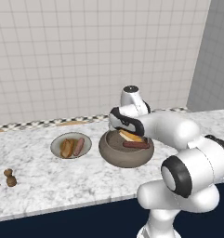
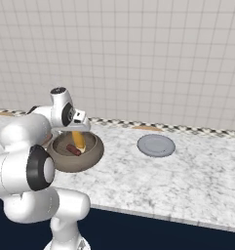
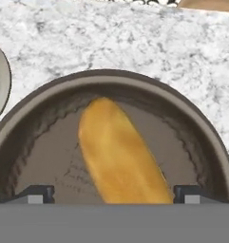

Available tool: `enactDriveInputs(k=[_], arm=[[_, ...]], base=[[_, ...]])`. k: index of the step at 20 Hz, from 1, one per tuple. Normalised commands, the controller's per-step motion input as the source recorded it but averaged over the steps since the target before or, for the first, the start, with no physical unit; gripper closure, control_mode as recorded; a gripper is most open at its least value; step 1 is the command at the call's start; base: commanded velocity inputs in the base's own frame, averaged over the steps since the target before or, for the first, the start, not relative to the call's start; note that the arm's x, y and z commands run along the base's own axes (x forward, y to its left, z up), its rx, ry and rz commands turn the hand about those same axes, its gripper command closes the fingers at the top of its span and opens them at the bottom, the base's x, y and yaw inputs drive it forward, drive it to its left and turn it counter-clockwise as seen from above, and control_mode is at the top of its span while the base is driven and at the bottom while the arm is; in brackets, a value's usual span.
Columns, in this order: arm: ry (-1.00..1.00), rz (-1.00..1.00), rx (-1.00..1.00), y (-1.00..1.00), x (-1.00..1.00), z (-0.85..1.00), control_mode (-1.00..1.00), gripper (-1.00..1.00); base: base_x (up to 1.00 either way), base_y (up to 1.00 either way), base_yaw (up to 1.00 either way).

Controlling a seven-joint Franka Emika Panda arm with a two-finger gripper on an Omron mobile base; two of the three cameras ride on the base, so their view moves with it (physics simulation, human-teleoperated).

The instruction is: Place one bun and one sausage from the bowl on each plate.

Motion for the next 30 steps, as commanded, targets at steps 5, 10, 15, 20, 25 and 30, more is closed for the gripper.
enactDriveInputs(k=[5, 10, 15, 20, 25, 30], arm=[[0.04, 0.14, 0.0, -0.03, 0.0, -0.46, -1.0, -1.0], [0.0, 0.09, 0.0, 0.0, 0.0, -0.33, -1.0, 1.0], [-0.02, 0.04, 0.0, -0.09, -0.17, -0.19, -1.0, 1.0], [-0.29, 0.0, 0.0, -0.32, -0.59, 0.53, -1.0, 1.0], [-0.29, -0.02, 0.0, -0.53, -0.34, 0.98, -1.0, 1.0], [-0.06, -0.12, 0.0, -0.93, 0.0, 0.65, -1.0, 1.0]], base=[[0.0, 0.0, 0.0], [0.0, 0.0, 0.0], [0.0, 0.0, 0.0], [0.0, 0.0, 0.0], [0.0, 0.0, 0.0], [0.0, 0.0, 0.0]])
